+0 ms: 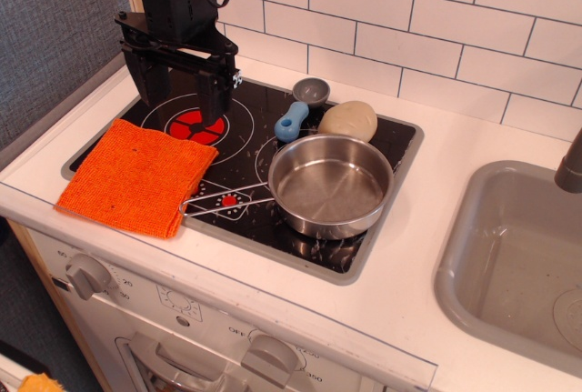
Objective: Pick up the blue spoon and place it on the orange towel
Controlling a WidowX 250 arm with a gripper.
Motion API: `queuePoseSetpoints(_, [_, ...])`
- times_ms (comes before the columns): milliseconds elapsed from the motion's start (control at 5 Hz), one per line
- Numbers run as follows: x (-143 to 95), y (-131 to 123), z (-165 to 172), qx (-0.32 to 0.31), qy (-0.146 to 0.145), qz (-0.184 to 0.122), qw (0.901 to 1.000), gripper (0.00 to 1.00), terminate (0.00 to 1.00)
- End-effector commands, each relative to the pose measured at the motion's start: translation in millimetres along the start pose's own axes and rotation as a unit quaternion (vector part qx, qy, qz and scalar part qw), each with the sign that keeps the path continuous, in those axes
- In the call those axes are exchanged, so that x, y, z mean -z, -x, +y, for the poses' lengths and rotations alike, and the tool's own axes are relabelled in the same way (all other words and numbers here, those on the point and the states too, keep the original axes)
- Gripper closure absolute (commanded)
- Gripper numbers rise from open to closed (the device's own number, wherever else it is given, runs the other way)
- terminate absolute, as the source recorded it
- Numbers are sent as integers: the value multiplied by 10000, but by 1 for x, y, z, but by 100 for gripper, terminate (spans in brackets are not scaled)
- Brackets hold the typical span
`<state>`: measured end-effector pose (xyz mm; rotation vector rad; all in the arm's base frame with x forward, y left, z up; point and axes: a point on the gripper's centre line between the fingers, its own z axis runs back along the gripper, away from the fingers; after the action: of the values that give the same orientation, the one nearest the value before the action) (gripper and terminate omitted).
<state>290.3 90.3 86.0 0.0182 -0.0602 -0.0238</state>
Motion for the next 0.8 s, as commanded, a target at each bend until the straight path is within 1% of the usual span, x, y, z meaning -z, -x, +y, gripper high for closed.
queuePoseSetpoints(0, [0,0,0,0,0,0,10000,0,0])
queuePoseSetpoints(200, [11,-24,-8,27,-50,114,9999,0,0])
queuePoseSetpoints(400, [21,-47,-21,148,-102,165,9997,0,0])
queuePoseSetpoints(600, [35,-70,-35,198,-85,212,9995,0,0])
